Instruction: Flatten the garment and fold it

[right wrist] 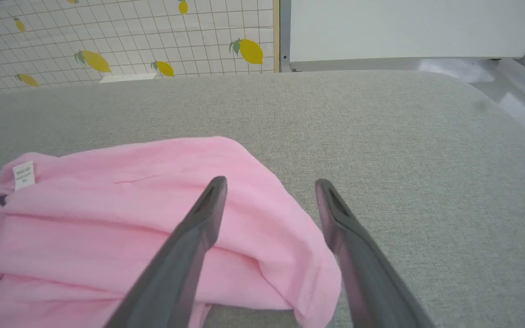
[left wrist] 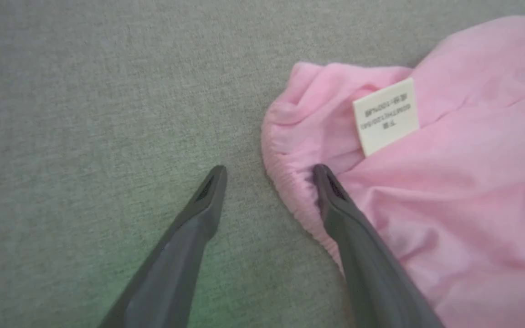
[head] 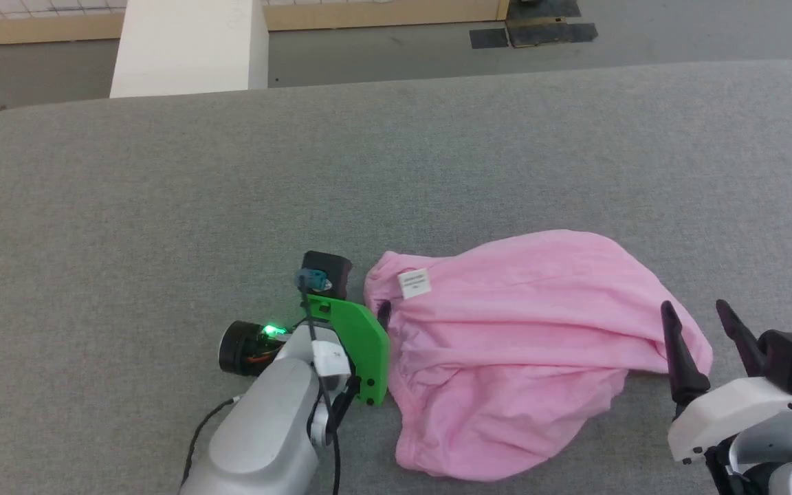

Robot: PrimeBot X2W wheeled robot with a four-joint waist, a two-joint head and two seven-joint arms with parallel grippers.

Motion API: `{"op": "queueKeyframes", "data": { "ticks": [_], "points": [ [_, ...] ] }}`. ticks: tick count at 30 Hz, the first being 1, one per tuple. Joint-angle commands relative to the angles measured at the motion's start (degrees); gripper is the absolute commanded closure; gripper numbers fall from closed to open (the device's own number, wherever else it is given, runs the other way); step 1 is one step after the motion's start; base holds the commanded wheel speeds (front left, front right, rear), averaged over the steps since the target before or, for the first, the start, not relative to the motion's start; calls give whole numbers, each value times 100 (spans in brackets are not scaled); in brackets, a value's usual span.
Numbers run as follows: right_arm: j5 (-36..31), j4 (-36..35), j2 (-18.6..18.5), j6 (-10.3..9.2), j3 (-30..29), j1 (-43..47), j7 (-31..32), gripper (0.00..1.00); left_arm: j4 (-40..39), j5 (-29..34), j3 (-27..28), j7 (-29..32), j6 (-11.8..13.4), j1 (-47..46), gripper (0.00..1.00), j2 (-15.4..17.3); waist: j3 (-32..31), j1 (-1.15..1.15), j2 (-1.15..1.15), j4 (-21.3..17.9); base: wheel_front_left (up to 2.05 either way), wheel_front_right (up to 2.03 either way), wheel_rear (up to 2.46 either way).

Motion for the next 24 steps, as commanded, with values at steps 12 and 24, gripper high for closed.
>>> {"op": "queueKeyframes", "data": {
  "ticks": [12,24],
  "points": [
    [153,93,1,-8,177,-137,-29,0,230,38,60,323,234,-107,100,364,-28,0,0,28,0,0,0],
    [13,7,1,-8,268,-165,68,0,-958,-538,1038,-83,619,1103,21,1301,-81,0,0,432,0,0,0]
  ]
}}
